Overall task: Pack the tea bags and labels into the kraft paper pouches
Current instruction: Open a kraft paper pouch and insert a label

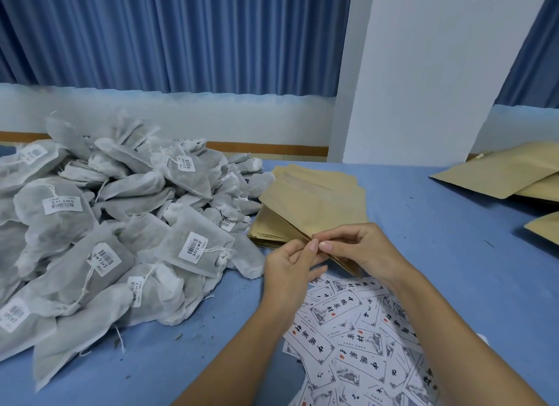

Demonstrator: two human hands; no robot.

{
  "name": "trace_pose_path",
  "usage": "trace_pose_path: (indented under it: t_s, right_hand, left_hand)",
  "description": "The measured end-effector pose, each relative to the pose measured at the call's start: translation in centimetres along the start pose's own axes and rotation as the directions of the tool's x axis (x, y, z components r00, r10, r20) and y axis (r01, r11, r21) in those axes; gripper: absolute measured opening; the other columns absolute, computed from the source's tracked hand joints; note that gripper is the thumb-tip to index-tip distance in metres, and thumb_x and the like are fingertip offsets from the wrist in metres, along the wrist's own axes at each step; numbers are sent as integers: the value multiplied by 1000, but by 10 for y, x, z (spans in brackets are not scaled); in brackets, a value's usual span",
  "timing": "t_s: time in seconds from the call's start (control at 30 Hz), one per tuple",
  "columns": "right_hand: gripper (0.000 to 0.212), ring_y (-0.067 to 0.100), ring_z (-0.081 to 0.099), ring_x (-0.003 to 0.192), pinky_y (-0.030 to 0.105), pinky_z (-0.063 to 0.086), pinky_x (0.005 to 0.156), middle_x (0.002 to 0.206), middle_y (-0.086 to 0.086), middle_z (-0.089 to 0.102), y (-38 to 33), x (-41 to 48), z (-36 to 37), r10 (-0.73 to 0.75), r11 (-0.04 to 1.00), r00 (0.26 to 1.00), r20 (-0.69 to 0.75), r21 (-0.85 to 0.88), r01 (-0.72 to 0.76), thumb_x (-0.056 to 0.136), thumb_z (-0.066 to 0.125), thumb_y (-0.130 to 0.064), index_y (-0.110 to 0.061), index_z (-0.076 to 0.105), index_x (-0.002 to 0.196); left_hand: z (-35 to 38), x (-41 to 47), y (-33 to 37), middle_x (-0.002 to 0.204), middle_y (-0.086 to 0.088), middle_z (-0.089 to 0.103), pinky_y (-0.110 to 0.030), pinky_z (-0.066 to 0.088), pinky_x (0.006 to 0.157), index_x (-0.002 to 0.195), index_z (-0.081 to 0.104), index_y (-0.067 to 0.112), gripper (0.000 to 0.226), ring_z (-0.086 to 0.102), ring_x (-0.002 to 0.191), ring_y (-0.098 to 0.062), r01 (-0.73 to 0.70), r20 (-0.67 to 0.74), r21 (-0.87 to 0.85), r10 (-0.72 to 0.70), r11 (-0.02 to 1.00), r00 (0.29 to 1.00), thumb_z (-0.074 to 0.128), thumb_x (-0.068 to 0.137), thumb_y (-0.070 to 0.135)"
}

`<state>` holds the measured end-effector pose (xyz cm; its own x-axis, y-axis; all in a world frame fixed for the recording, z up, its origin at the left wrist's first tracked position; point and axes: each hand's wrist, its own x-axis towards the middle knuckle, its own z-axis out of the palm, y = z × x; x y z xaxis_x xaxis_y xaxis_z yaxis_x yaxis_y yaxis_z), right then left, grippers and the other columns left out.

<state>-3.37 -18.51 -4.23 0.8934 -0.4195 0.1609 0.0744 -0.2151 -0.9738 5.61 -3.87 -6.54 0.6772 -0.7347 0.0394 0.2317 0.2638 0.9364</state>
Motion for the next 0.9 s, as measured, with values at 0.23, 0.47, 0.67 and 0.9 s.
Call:
trace_pose_path:
  t_s: [0.23,0.47,0.67,0.9]
  right_hand:
    - [10,19,74,98,37,58,91,101,-1,78,-6,1,11,-97,959,994,-55,-271,79,86,78,-7,-11,80,94]
    - [6,7,62,87,39,53,75,94,-18,67,-44,-2,40,-251,522,967,40,-836,170,87,67,-26,-30,63,85]
    - [12,25,54,74,37,50,67,83,-8,50,-47,-7,50,-207,294,978,17,-953,79,98,49,-29,-25,45,88]
    - [10,32,56,72,37,47,60,77,-5,56,-60,-6,12,-326,405,908,-263,-907,-117,90,57,-20,-21,48,85]
  left_hand:
    - [-1,5,-4,99,-12,77,-26,60,80,106,71,5,25,74,96,-23,52,-28,-30,-53,998,998,48,100,-1]
    - [-6,8,3,72,-19,71,-32,58,56,88,63,-3,22,71,62,-26,116,-133,-81,-126,990,983,47,100,8]
    - [-4,3,4,49,-7,52,-28,40,42,74,55,5,36,47,37,-20,67,-170,182,-36,981,985,45,105,20]
    - [11,-13,-1,51,-5,44,-24,28,42,66,54,9,34,36,41,-13,42,-136,322,2,946,991,48,98,16]
